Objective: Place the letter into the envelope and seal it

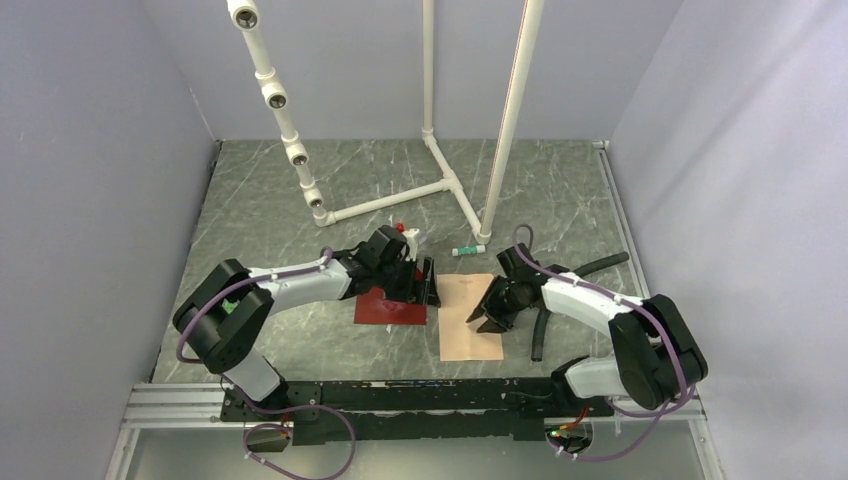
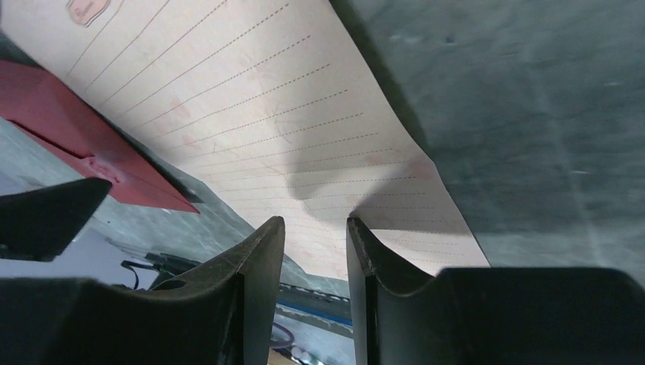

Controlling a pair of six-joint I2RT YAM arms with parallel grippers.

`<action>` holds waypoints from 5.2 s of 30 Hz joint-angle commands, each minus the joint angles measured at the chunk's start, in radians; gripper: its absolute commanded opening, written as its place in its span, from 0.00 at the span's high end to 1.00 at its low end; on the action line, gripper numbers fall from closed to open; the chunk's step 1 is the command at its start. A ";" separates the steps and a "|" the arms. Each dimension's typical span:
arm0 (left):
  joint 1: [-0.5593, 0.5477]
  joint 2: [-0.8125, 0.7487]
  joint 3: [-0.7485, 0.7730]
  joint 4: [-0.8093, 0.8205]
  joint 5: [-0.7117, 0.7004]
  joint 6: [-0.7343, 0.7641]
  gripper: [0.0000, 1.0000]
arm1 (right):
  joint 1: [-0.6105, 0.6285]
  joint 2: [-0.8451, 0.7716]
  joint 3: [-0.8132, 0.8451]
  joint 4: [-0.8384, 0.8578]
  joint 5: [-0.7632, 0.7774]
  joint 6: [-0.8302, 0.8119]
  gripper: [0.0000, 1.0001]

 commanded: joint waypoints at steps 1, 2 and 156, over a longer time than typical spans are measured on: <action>-0.004 -0.085 -0.008 -0.029 -0.017 -0.072 0.17 | 0.061 -0.012 -0.002 0.094 0.094 0.142 0.61; -0.004 -0.098 -0.013 -0.040 -0.022 -0.080 0.17 | 0.066 -0.031 0.010 0.081 0.106 0.140 0.61; 0.115 -0.509 0.529 -0.424 0.397 0.240 0.98 | 0.025 -0.494 0.718 0.200 -0.805 -0.578 0.26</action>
